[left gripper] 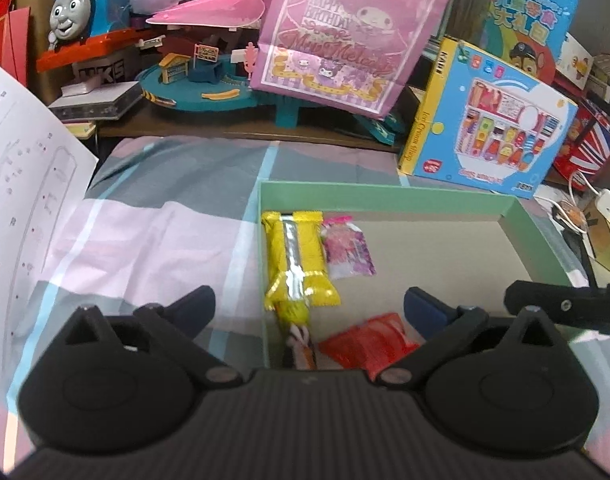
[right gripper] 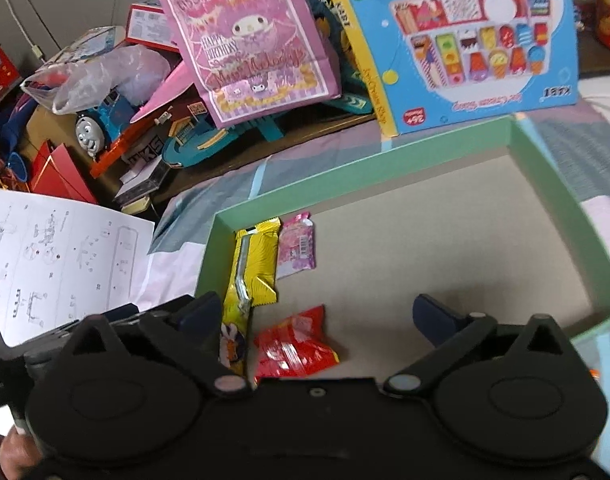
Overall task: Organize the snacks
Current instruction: 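Release both snacks into the green tray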
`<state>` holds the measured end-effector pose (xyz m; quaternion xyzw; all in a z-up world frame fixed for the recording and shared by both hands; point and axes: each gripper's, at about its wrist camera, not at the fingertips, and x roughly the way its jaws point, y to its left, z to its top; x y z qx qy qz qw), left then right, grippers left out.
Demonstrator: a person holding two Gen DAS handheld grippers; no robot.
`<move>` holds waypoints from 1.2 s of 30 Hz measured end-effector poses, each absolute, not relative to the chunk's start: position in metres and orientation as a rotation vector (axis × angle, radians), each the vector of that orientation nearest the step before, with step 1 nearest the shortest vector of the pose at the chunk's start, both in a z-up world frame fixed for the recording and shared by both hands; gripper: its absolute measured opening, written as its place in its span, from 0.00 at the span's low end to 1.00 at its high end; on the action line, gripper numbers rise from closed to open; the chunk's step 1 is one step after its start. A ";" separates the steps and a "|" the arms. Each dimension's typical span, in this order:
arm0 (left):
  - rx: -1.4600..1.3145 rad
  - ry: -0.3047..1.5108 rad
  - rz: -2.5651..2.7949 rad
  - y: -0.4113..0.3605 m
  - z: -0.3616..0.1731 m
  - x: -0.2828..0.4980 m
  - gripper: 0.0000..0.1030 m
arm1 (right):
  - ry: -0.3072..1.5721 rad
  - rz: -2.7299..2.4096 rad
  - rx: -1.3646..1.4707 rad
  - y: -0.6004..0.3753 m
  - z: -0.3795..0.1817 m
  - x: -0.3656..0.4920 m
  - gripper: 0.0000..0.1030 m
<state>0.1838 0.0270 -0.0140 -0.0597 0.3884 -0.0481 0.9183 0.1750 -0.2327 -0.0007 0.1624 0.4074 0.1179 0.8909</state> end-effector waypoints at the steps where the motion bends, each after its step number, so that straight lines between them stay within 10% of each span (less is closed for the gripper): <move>1: -0.121 0.801 -0.103 0.025 -0.013 0.179 1.00 | 0.843 0.241 0.334 -0.237 0.002 0.169 1.00; 30: -0.032 1.036 -0.177 -0.021 -0.085 0.092 1.00 | 0.954 0.168 0.429 -0.284 -0.043 0.065 1.00; 36: 0.013 1.070 -0.197 -0.031 -0.099 0.094 1.00 | 0.982 0.179 0.437 -0.286 -0.054 0.068 0.81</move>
